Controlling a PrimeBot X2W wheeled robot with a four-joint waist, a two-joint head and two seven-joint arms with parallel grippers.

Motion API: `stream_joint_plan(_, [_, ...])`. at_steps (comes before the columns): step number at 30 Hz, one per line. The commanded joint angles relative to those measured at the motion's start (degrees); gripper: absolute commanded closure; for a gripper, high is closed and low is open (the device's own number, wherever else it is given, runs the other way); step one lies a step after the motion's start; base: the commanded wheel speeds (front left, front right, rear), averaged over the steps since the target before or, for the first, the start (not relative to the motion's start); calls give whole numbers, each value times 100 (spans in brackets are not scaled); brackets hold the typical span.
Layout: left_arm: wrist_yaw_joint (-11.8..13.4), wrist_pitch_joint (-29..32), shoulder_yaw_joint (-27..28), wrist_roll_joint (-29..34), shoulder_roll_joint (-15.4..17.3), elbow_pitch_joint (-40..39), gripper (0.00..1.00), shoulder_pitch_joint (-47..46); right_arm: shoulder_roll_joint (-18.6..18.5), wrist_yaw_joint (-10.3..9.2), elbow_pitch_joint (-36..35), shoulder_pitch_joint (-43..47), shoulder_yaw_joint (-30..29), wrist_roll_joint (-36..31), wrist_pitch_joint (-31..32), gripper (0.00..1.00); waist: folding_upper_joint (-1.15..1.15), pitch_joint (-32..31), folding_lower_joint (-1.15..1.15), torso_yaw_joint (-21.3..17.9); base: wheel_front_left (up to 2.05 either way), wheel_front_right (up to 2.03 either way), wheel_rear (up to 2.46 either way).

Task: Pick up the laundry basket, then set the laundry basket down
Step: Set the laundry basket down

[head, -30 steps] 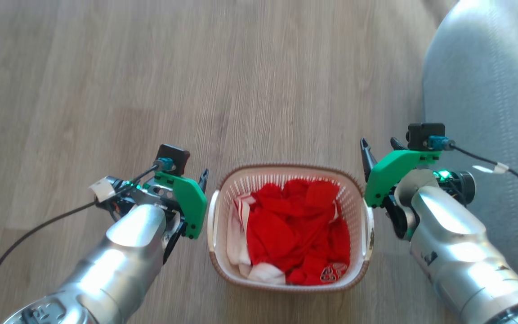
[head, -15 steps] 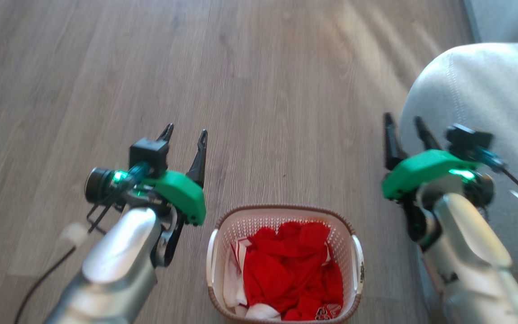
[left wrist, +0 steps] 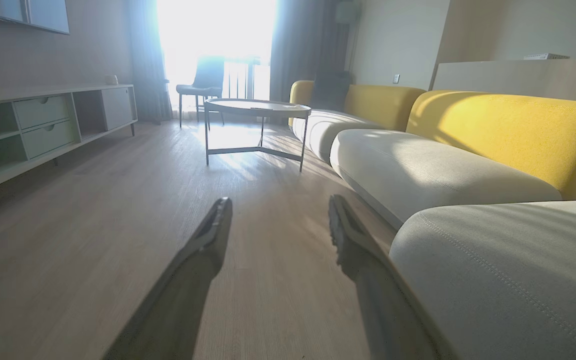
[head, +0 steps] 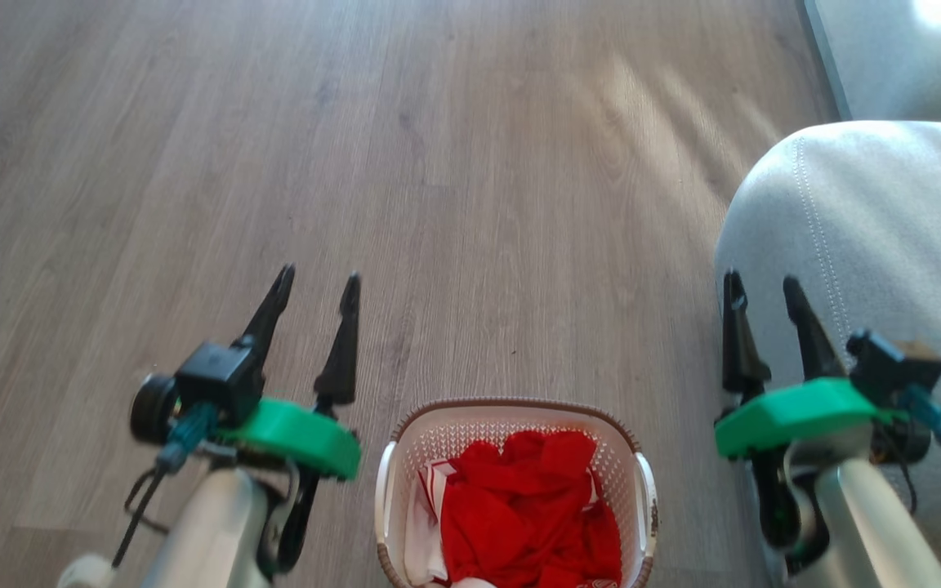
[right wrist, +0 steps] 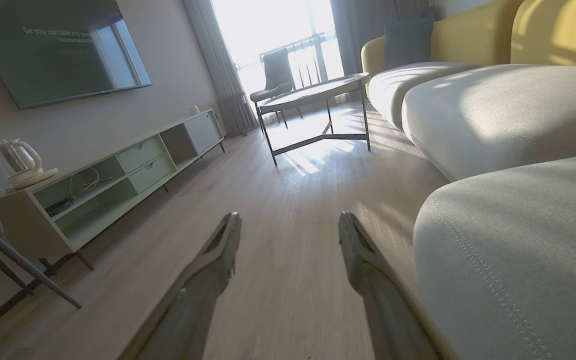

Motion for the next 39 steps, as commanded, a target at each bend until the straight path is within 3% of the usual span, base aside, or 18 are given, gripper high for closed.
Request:
stream_joint_plan(1, [-67,-33,377,100,-18,-244,0,-14,61,39,-336,62,73,-88,-69,0,0,-27,1,22,0,0,0])
stream_joint_plan(11, [-254,-33,572,333,-161,151,0,489,61,39,-648,658,-112,-367,-70,0,0,1,1,67,0,0,0])
stream_joint_plan(39, [-72,-34,631,123,-166,-47,0,519,62,39,-652,845,-110,-294,-70,0,0,-23,1,-34,0,0,0])
